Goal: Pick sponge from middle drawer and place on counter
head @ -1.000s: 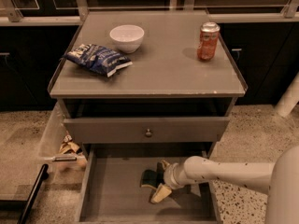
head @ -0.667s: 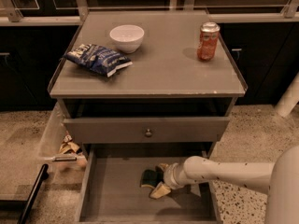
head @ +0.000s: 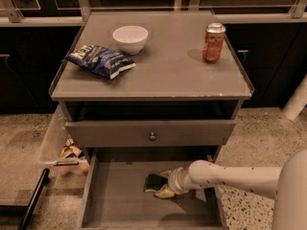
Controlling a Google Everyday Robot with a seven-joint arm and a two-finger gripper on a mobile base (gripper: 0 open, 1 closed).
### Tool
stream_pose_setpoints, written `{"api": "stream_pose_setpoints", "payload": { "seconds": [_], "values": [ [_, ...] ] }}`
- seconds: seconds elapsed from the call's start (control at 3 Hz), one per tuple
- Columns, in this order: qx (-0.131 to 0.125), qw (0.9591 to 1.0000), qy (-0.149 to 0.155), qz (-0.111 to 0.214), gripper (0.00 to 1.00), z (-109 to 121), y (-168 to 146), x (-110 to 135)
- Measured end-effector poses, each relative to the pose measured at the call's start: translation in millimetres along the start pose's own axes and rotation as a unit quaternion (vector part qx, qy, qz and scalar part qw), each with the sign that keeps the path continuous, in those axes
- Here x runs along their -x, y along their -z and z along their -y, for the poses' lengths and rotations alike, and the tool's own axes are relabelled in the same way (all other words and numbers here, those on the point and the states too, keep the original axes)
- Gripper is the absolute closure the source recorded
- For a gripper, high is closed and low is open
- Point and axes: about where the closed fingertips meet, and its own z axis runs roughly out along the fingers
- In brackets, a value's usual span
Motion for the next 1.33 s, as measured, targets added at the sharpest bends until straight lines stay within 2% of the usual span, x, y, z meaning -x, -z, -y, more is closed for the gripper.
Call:
{"api": "stream_pose_setpoints", "payload": {
  "seconds": [0.33,0.67,1.0,1.33],
  "values": [
    [0.000,1.0000,0.000,0.000,0.94,0,0,0],
    [0.000,1.0000,0.000,0.000,1.00,0,0,0],
    [0.009,0.9999,-0.004,0.011,1.00,-5,13,0],
    [0.016,0.9995,0.005,0.028,1.00,-17,52,16]
  ]
}}
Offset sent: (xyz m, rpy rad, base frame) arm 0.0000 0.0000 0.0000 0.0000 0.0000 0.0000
